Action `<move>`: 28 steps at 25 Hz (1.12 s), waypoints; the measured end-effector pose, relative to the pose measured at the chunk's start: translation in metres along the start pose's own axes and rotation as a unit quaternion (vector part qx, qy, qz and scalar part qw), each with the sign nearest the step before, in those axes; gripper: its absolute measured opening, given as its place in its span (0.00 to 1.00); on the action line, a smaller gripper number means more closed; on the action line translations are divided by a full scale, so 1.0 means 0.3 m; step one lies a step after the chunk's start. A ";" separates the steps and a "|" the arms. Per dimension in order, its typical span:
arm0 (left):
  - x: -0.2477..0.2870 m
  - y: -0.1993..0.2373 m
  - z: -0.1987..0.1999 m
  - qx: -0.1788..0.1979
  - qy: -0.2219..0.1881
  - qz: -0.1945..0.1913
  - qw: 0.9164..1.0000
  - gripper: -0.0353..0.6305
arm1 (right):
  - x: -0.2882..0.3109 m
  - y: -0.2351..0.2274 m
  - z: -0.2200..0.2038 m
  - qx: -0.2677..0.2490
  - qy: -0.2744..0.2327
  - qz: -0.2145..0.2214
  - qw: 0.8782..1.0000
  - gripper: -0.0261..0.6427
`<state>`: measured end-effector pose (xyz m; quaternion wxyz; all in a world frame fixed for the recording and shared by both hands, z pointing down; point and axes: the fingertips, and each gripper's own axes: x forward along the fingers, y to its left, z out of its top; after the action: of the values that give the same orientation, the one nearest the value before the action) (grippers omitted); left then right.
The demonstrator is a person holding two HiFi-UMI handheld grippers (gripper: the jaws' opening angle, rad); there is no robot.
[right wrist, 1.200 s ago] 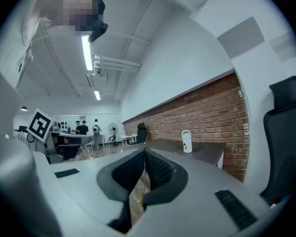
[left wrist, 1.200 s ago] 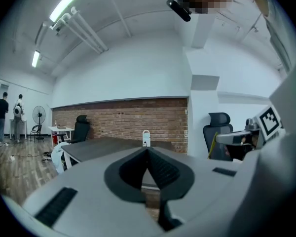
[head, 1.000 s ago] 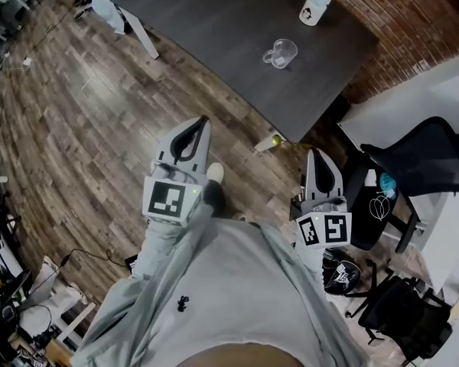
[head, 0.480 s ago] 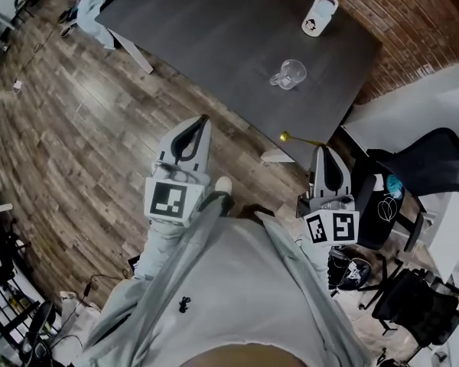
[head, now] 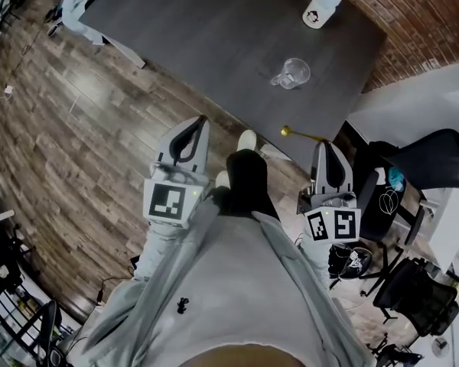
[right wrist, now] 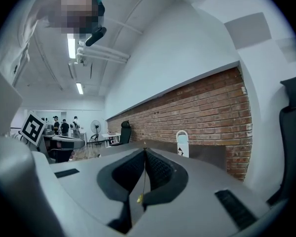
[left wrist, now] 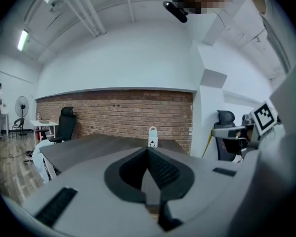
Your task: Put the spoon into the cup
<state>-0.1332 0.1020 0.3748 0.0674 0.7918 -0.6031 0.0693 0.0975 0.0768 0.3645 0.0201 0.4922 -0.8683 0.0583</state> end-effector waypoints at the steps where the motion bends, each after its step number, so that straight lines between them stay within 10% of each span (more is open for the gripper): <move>1: 0.021 0.009 0.003 0.000 0.000 0.000 1.000 0.08 | 0.020 -0.013 0.003 0.000 0.000 -0.002 1.000 0.07; 28: 0.725 0.115 0.290 0.029 -0.033 -0.040 0.998 0.08 | 0.570 -0.393 0.195 0.014 -0.039 -0.017 0.999 0.07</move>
<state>-0.1069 -0.1295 0.3317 0.0275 0.8186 -0.5708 0.0579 0.1116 -0.1361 0.3318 -0.0197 0.5092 -0.8589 0.0509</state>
